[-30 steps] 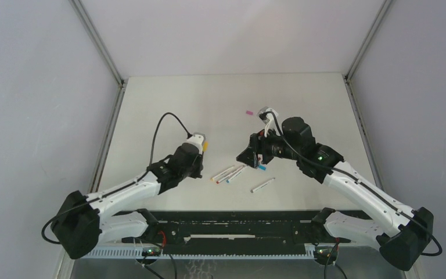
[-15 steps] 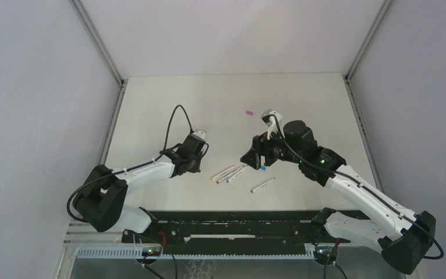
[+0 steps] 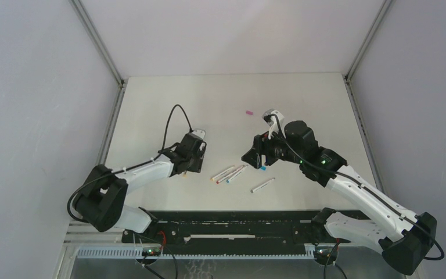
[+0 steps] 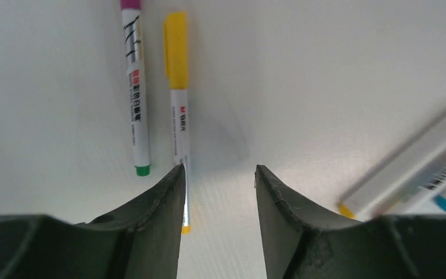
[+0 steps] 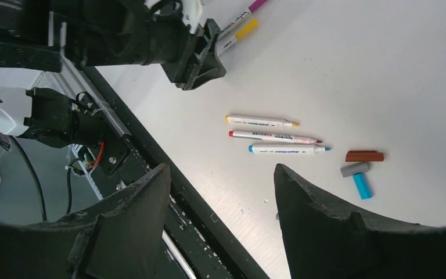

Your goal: Insert the pens into the pen caps

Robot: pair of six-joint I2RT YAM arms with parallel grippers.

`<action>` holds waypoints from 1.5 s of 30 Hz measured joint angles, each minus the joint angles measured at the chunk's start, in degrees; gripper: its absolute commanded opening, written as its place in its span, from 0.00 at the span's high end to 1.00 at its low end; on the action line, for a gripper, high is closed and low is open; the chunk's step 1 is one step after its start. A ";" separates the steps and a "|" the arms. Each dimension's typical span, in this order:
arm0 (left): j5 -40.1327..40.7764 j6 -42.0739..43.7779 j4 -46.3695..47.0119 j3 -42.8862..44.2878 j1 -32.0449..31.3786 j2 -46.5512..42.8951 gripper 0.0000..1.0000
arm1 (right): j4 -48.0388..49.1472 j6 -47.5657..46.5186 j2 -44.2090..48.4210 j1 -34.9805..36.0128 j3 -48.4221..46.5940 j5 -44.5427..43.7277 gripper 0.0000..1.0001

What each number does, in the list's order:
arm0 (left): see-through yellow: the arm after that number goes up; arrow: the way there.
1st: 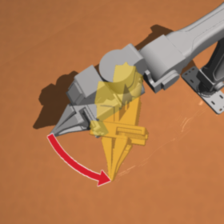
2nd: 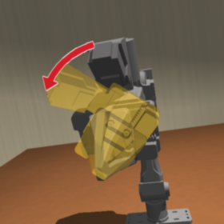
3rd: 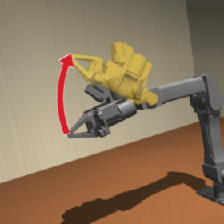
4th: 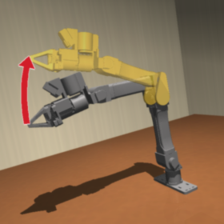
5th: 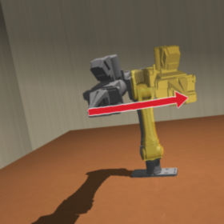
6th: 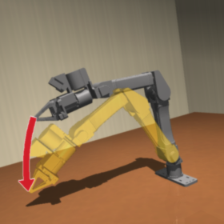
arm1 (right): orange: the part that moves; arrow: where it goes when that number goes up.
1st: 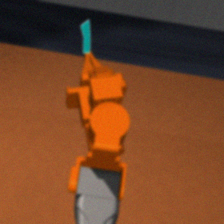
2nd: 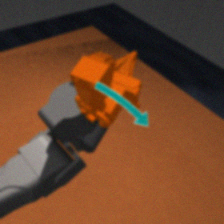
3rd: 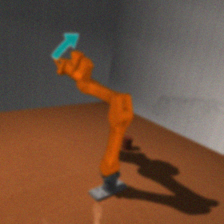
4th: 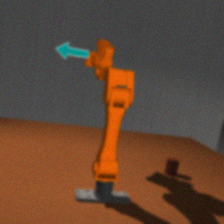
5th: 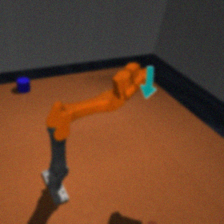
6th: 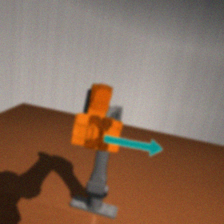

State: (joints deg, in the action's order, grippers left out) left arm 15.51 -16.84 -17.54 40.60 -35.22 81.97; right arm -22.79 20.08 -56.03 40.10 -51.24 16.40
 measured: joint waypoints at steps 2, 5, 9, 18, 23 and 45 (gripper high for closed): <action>-2.73 0.92 1.97 -0.76 -0.20 -2.25 0.48 | -0.22 0.00 0.00 -0.15 0.00 -0.35 0.36; -8.52 2.23 5.90 -1.92 -1.51 -6.36 0.50 | -0.26 0.00 0.02 -0.37 0.37 -0.70 0.36; -14.34 4.35 9.60 -1.18 -4.85 -5.68 0.57 | -0.26 0.02 0.02 -0.37 0.63 -0.85 0.36; -19.43 8.07 9.73 2.56 -8.52 4.04 0.63 | -0.26 0.22 0.74 -0.39 1.27 -0.94 0.37; -20.06 8.66 9.86 4.28 -8.66 6.69 0.68 | -0.31 0.26 1.40 -0.39 1.31 -1.09 0.37; -16.72 6.49 11.13 5.01 -9.94 9.55 1.00 | -0.09 1.07 2.64 -0.81 2.75 -2.40 0.36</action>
State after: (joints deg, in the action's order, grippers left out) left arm -1.21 -10.35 -6.42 45.60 -45.17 91.53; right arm -22.87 21.15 -53.39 39.29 -48.49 14.00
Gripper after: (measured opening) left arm 0.020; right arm 0.623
